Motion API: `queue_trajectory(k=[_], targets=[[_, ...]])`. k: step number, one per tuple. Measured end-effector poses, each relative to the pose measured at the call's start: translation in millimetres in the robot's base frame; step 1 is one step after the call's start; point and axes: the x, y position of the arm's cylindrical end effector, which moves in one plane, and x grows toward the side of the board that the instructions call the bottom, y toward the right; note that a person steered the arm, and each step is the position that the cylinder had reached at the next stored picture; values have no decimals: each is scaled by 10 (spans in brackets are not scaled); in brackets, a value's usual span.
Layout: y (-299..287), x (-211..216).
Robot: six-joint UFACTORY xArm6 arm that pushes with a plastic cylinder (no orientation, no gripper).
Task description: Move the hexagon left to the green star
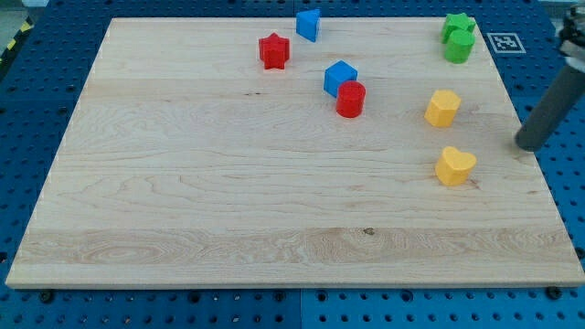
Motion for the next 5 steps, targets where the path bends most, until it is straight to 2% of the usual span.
queue_trajectory(k=[1, 2, 3, 4, 5], targets=[[-392, -85], [-639, -410], [-642, -983], [-546, -1095], [-262, -683]])
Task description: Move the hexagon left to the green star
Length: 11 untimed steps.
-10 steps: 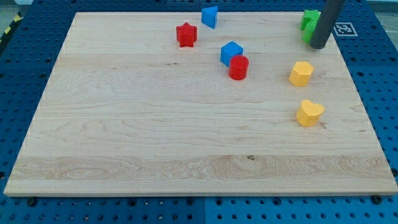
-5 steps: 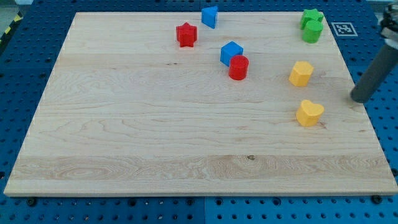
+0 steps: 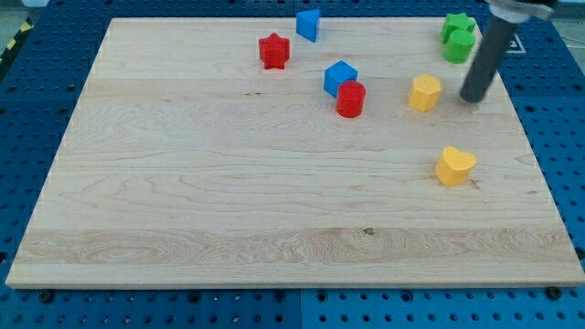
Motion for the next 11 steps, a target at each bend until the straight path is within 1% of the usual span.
queue_trajectory(k=[1, 2, 3, 5, 6, 7, 8, 9, 10, 11], targets=[[-52, 244], [-367, 246], [-672, 151], [-776, -915], [-776, -920], [-777, -730], [-999, -843], [-960, -1187], [-569, -1290], [-514, -1290]])
